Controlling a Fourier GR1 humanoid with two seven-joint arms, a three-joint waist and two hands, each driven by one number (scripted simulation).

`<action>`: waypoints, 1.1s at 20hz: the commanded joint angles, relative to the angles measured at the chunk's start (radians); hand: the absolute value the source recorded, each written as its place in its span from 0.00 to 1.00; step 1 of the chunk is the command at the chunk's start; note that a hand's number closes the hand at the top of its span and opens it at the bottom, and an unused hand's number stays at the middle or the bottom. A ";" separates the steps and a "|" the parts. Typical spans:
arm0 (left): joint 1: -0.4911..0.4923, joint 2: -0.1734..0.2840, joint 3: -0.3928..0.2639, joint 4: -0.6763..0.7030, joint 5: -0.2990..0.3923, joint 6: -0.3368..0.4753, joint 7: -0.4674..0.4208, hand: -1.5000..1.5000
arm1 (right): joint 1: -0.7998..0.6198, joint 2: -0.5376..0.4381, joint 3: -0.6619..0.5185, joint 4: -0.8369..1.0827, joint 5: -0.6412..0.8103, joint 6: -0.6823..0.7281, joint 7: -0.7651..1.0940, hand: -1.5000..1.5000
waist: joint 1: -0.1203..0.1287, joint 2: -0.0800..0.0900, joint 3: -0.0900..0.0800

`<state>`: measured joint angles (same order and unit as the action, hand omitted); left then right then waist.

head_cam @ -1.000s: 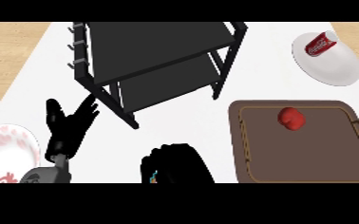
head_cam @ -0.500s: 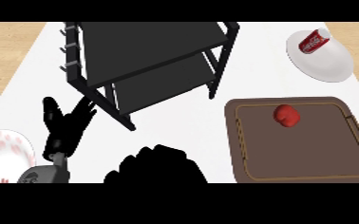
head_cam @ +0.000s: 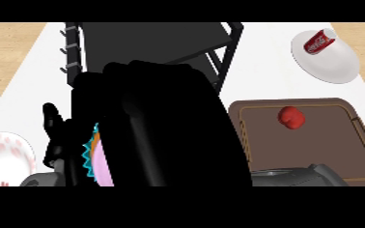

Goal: Pick the cupcake from the tray and place it in the tiered shelf

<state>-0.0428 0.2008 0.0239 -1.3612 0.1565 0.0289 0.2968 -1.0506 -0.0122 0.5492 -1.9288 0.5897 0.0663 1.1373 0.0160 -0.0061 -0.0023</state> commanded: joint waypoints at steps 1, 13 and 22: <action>0.009 0.001 0.003 -0.017 -0.010 0.017 0.019 0.50 | -0.138 0.012 -0.128 0.113 -0.040 0.024 0.119 1.00 | -0.003 0.002 0.001; 0.016 0.006 0.021 -0.017 0.016 -0.032 0.017 0.50 | -0.324 0.011 -0.319 0.515 -0.125 0.114 -0.142 1.00 | -0.005 0.005 0.002; -0.031 -0.001 0.034 0.102 -0.016 -0.043 -0.066 0.50 | -0.375 0.011 -0.344 0.836 -0.039 0.038 -0.423 1.00 | -0.001 0.011 0.001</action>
<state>-0.0601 0.1947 0.0469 -1.3201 0.1454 0.0084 0.2758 -1.4041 -0.0216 0.2080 -1.2068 0.5098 0.1474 0.7916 0.0148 0.0029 -0.0010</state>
